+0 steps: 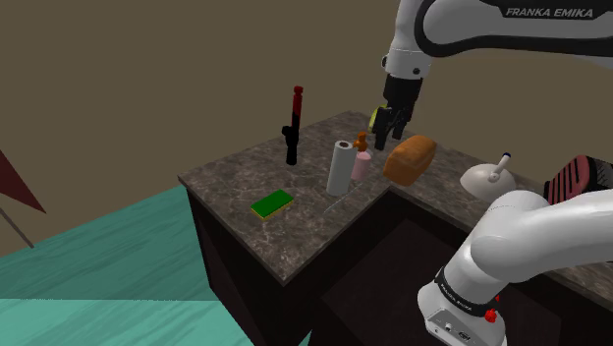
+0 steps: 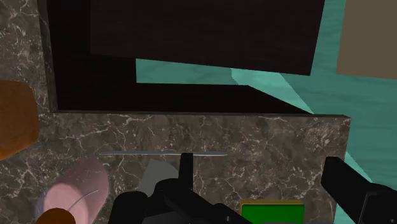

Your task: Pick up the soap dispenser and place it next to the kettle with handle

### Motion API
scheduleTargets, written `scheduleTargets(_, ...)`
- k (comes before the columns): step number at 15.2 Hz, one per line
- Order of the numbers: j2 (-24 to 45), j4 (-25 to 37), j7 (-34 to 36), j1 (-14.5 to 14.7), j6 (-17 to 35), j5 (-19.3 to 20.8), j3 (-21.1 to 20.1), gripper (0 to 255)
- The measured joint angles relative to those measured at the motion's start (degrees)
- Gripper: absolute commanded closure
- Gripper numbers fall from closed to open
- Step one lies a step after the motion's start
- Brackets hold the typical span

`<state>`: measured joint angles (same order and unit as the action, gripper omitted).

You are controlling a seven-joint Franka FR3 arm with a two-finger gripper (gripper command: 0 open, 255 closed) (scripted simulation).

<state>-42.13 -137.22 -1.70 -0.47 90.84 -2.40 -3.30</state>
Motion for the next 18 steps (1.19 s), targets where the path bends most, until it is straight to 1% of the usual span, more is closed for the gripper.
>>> scheduleTargets(1,0.0,0.0,0.0,0.0,0.0,0.0,0.0,0)
scheduleTargets(3,0.9,-0.8,-1.2,-0.5,1.7,0.8,1.0,0)
scheduleTargets(8,5.9,-2.0,-5.9,-2.4,8.7,3.5,5.0,0)
scheduleTargets(14,14.2,-2.2,-11.6,-4.5,18.2,5.9,9.7,0)
scheduleTargets(15,16.4,-1.1,-12.7,-4.8,19.5,6.1,10.6,0)
scheduleTargets(17,19.2,-1.2,-14.4,-5.3,22.7,6.4,12.0,0)
scheduleTargets(18,21.6,0.1,-15.8,-5.6,23.9,6.5,13.0,0)
